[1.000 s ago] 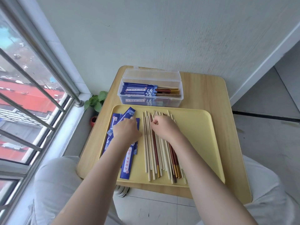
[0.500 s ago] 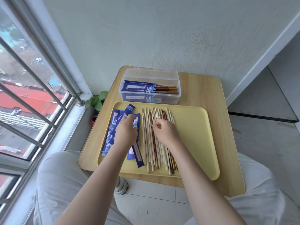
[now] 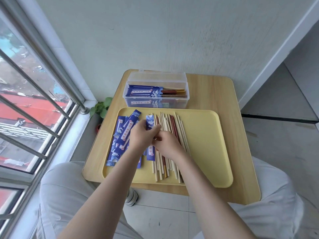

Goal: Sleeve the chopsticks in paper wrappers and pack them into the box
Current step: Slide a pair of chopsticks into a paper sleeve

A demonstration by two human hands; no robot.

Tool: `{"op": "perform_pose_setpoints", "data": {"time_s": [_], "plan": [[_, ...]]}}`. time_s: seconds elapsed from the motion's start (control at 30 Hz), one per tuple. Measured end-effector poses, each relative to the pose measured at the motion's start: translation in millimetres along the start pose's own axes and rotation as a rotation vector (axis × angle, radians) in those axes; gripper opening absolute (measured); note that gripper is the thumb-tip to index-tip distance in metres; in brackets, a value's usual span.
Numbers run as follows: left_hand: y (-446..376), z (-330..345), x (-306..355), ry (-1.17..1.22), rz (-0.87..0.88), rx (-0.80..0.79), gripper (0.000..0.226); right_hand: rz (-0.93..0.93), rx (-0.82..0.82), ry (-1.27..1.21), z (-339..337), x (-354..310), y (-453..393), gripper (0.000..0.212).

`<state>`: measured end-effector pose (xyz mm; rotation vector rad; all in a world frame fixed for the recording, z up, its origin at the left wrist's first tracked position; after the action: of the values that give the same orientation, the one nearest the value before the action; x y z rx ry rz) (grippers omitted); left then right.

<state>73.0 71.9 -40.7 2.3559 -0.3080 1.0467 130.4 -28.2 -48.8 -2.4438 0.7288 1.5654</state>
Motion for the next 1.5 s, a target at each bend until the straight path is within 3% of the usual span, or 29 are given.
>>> {"op": "perform_pose_setpoints", "data": {"time_s": [0.13, 0.27, 0.43, 0.93, 1.1, 1.2, 1.33, 1.43, 1.5], "plan": [[-2, 11, -10, -0.005, -0.051, -0.021, 0.029, 0.03, -0.167, 0.123, -11, 7, 8, 0.012], [1, 25, -14, 0.141, -0.091, -0.21, 0.019, 0.116, 0.112, 0.373, -62, 31, 12, 0.013], [15, 51, -17, 0.162, -0.168, -0.408, 0.013, 0.261, 0.1, 0.57, -66, 54, 19, 0.021], [15, 55, -31, 0.218, -0.169, -0.376, 0.022, 0.361, 0.185, 0.399, -49, 64, 20, 0.031], [16, 55, -31, 0.242, -0.187, -0.406, 0.022, 0.247, 0.285, 0.337, -60, 52, 26, 0.029], [18, 52, -27, 0.278, -0.204, -0.451, 0.022, 0.159, 0.338, 0.186, -72, 41, 28, 0.008], [18, 41, -15, 0.308, -0.177, -0.496, 0.014, 0.055, 0.415, -0.243, -89, 27, 29, 0.015], [13, 30, -8, 0.186, -0.108, -0.448, 0.012, -0.005, 0.456, -0.772, -96, 14, 29, 0.023], [11, 27, -4, 0.068, -0.045, -0.399, 0.009, -0.078, 0.465, -0.952, -101, 6, 27, 0.02]]}}
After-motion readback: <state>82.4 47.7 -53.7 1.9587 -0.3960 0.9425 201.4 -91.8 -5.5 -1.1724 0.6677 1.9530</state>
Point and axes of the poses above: each hand's wrist, its own y-axis away from the middle knuckle, its own z-axis out of the palm, x = y × z, the point moved 8 cm from there along -y, towards the middle knuckle, and after that the axes turned 13 degrees about -z, right-handed, at the moved point
